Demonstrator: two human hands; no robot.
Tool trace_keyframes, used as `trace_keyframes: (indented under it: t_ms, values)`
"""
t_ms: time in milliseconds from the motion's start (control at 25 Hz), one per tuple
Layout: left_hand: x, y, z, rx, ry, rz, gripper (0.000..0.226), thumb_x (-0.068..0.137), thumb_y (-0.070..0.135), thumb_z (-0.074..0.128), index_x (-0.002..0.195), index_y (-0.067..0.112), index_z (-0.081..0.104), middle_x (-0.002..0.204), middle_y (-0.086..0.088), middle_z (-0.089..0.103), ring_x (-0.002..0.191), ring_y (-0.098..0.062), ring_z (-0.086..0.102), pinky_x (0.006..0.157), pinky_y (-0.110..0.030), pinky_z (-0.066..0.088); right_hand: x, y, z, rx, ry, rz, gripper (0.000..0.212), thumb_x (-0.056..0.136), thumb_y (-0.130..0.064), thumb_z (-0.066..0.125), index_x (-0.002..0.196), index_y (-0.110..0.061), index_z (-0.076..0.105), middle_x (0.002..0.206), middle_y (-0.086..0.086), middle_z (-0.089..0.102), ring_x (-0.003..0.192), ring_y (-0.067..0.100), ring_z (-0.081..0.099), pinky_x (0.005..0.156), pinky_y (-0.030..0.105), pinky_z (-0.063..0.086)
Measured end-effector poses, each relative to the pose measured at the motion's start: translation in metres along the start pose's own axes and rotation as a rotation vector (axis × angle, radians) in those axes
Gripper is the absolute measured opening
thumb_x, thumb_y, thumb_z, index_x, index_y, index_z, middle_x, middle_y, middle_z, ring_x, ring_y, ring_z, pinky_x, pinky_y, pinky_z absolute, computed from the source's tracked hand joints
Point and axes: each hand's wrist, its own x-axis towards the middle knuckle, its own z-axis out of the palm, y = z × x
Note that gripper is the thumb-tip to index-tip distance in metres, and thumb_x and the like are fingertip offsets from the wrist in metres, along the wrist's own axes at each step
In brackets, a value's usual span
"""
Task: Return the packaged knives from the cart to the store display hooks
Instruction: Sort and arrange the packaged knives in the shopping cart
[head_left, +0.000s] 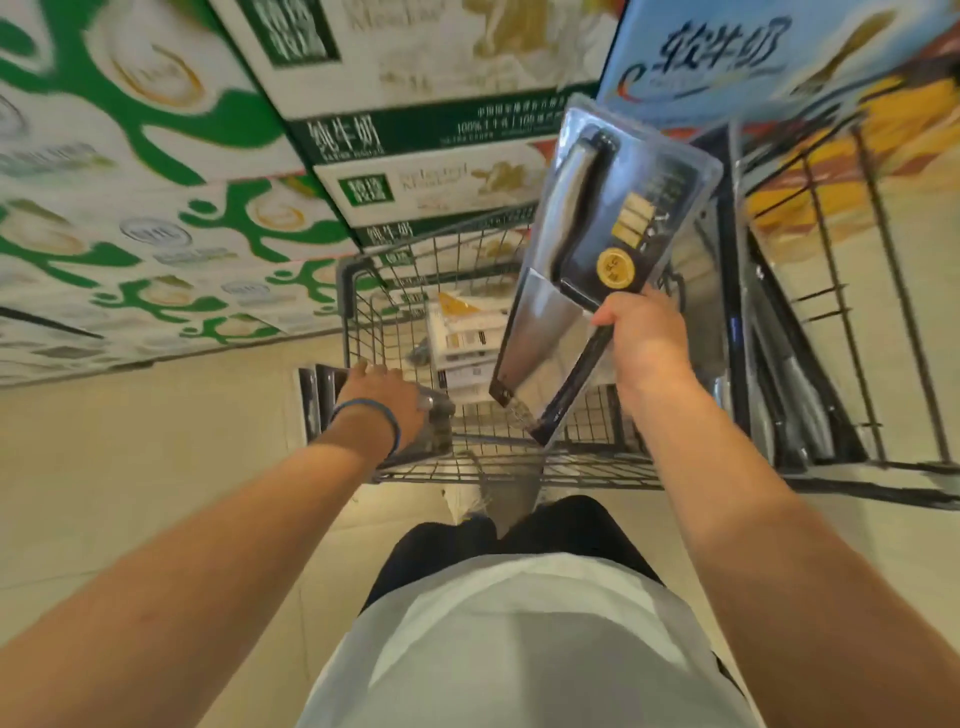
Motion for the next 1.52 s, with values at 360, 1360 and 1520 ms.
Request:
trace_keyframes:
  t_ms: [360, 1360, 1520]
  values:
    - [-0.057, 0.116, -0.085, -2.084, -0.247, 0.033, 0.08, 0.089, 0.079, 0.024, 0.115, 0.018, 0.068, 0.108, 0.001, 0.075, 0.103, -0.019, 0.067, 0.086, -0.037, 0.051, -0.042, -0.047, -0.031, 0.546, -0.113, 0.092, 0.024, 0.089, -0.001, 0.051, 0.106, -0.005, 0.067, 0.094, 0.01, 0.073, 0.096, 0.034, 0.07, 0.086, 0.035, 0.054]
    - [-0.056, 0.156, -0.244, -2.496, 0.297, 0.517, 0.042, 0.095, 0.024, 0.062, 0.134, 0.012, 0.054, 0.122, -0.006, 0.068, 0.107, -0.02, 0.067, 0.094, -0.038, 0.054, -0.003, -0.109, -0.204, -0.382, -0.145, -0.616, 0.017, 0.086, -0.041, 0.08, 0.094, -0.031, 0.07, 0.089, -0.008, 0.076, 0.082, 0.011, 0.072, 0.073, 0.046, 0.06]
    - [-0.024, 0.168, -0.206, -1.913, 0.33, -0.161, 0.023, 0.094, 0.022, 0.067, 0.114, 0.013, 0.059, 0.12, -0.011, 0.064, 0.078, -0.018, 0.063, 0.061, -0.025, 0.054, 0.014, -0.071, -0.238, -0.649, 0.332, -0.569, 0.02, 0.095, -0.046, 0.066, 0.082, -0.032, 0.06, 0.069, -0.015, 0.065, 0.063, 0.001, 0.06, 0.052, 0.029, 0.043]
